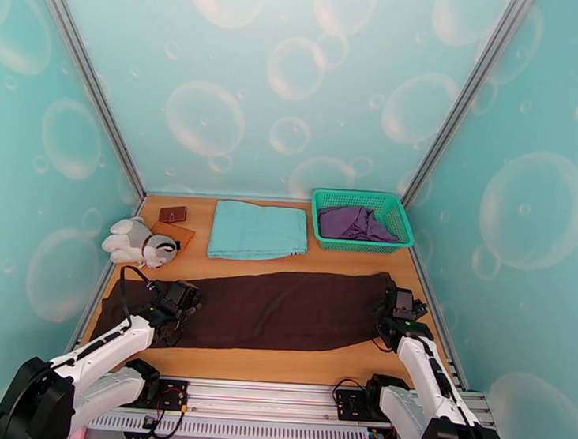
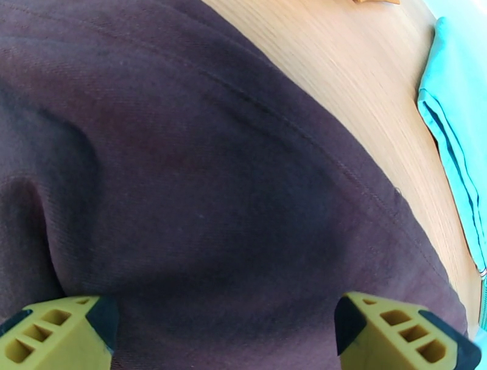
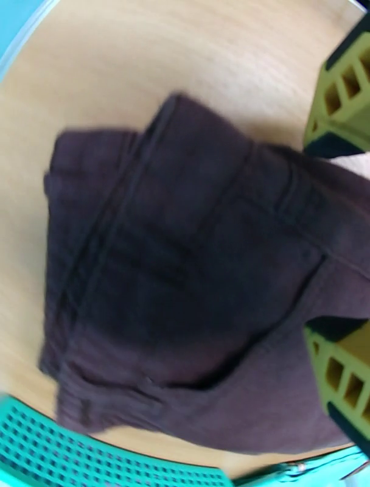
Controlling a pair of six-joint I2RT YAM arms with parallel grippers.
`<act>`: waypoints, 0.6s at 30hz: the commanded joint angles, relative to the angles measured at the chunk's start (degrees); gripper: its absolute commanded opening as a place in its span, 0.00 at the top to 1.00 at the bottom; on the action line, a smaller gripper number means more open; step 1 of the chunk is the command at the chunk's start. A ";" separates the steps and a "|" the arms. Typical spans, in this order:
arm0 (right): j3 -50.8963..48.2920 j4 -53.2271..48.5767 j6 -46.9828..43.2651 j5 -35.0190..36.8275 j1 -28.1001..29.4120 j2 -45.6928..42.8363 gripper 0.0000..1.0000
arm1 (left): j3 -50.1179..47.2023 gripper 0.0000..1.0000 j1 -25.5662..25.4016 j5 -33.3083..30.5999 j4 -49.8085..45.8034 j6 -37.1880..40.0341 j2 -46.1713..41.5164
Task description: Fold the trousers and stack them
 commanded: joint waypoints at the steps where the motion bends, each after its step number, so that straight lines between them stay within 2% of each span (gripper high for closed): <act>1: -0.67 -0.08 2.94 4.63 -1.26 0.75 0.27 | -1.38 0.01 0.67 1.32 1.00 1.39 0.77; 9: -0.97 1.85 0.87 5.71 -5.15 1.93 0.31 | -2.91 0.01 0.69 2.49 3.26 1.54 0.24; 13: -0.22 5.19 -1.72 3.04 -9.38 5.19 0.44 | -2.87 0.01 0.67 2.98 3.41 1.54 0.66; 17: 1.11 6.54 -3.36 2.61 -11.10 6.88 0.69 | -2.80 0.01 0.58 2.54 2.51 1.62 0.00; 18: 1.01 7.43 -3.65 2.17 -11.20 6.87 0.72 | -2.92 0.01 0.58 2.42 2.32 1.60 -0.27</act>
